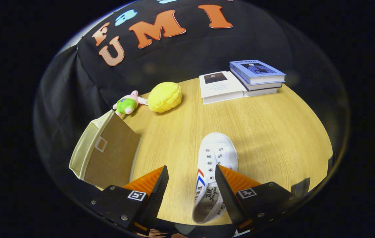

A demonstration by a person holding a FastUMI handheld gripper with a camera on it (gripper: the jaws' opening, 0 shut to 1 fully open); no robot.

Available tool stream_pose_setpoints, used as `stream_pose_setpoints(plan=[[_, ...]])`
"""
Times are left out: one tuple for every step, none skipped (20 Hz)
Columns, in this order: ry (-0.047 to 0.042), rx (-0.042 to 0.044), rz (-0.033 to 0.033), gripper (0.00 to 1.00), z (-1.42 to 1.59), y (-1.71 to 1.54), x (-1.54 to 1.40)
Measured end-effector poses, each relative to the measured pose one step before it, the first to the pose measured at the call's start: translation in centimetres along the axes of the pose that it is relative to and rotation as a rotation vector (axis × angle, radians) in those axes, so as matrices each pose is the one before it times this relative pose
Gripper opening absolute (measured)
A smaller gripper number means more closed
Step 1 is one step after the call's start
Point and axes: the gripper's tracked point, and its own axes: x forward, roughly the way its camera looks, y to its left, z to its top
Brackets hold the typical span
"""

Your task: Open the storage box then place both shoes into the box .Put the left shoe in first, then the right shoe, with the right side of both shoes facing outward in a uniform manner.

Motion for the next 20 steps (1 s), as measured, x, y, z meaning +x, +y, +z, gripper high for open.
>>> stream_pose_setpoints(plan=[[0.00661,-0.00179,-0.01421,0.85,-0.416,-0.741,0.128],[0.00614,0.00641,-0.01738,0.85,-0.368,-0.877,0.132],[0.02092,0.00875,-0.02323,0.85,-0.760,-0.879,0.216],[0.01433,-0.00127,-0.00916,0.85,-0.970,-0.547,-0.008],[0.00788,-0.00259,0.00033,0.85,-0.784,-0.372,0.131],[0.01139,0.00623,-0.00649,0.85,-0.474,-0.433,0.151],[0.00747,0.00932,0.00059,0.85,-0.384,-0.408,0.198],[0.00198,0.01934,0.01143,0.85,-0.133,-0.387,-0.230],[-0.00045,0.02630,0.01378,0.84,0.043,-0.052,-0.059],[0.00443,0.02461,0.01383,0.83,-0.142,-0.157,-0.027],[0.00106,0.02248,0.01163,0.81,-0.089,-0.030,0.036],[-0.00471,0.00562,-0.00060,0.80,0.057,-0.278,-0.065],[-0.00320,-0.00630,-0.01602,0.76,-0.091,-0.562,0.175],[-0.00036,-0.01069,-0.01355,0.75,-0.242,-0.459,0.227],[0.00962,-0.00342,-0.00133,0.72,-0.409,-0.051,0.219],[0.01065,-0.00032,0.01227,0.69,-0.293,0.348,0.215],[0.00594,0.00660,-0.00207,0.67,-0.229,0.058,0.282],[0.00368,0.01085,-0.01139,0.61,-0.023,-0.308,0.614],[0.00365,0.01394,0.01255,0.56,-0.099,0.378,0.655],[-0.00804,0.01248,-0.00626,0.51,0.055,0.116,0.162]])
